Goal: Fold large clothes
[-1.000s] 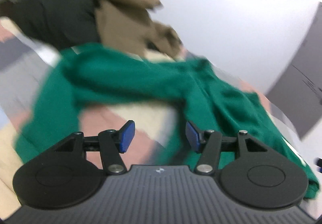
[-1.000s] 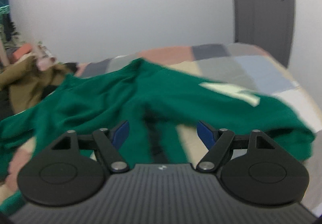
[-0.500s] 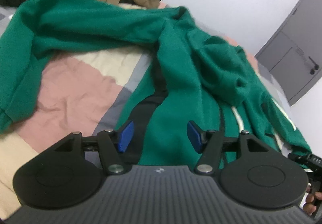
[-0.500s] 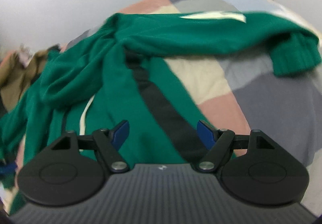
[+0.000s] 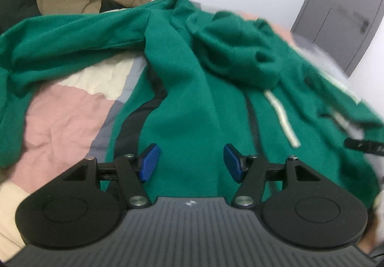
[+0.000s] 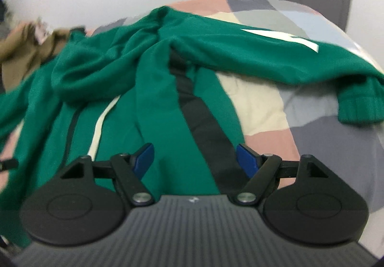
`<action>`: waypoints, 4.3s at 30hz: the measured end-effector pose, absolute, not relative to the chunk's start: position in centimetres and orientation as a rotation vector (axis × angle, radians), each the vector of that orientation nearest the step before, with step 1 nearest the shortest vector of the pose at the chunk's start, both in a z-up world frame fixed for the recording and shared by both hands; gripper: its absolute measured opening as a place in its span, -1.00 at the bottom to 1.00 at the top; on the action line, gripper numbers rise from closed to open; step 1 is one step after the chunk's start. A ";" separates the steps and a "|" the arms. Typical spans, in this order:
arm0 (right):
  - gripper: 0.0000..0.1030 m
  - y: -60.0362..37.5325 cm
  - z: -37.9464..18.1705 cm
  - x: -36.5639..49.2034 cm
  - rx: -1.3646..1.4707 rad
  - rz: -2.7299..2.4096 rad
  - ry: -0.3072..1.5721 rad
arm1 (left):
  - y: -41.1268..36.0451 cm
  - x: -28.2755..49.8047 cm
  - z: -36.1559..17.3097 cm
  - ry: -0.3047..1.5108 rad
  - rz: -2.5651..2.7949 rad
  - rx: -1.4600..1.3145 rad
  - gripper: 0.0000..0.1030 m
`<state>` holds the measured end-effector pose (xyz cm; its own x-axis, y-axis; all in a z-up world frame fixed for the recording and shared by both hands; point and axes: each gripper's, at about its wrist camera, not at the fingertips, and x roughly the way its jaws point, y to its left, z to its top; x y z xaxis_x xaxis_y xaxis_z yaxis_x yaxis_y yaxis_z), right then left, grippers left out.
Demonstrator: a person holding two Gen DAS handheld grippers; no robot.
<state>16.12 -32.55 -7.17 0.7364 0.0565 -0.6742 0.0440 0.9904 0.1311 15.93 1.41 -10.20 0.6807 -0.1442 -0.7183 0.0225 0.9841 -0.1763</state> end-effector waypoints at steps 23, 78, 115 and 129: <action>-0.76 -32.3 -7.5 16.1 -0.007 -0.109 0.731 | 7.7 18.0 -12.2 0.855 0.253 -0.218 -0.79; 0.70 -13.4 -10.3 34.1 -0.043 0.086 0.564 | 8.2 20.1 -10.6 0.645 -0.016 -0.438 0.36; 0.23 -10.8 5.5 67.3 -0.145 0.029 0.321 | 11.9 28.9 -14.9 0.588 0.151 -0.480 0.36; 0.23 -20.2 4.2 47.0 0.050 0.068 0.461 | 11.0 24.7 -13.4 0.620 0.140 -0.382 0.36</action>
<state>47.05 -20.22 4.25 0.8933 0.0764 -0.4428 -0.0538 0.9965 0.0634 24.69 10.95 -13.42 0.8072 0.0148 -0.5900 -0.2411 0.9207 -0.3068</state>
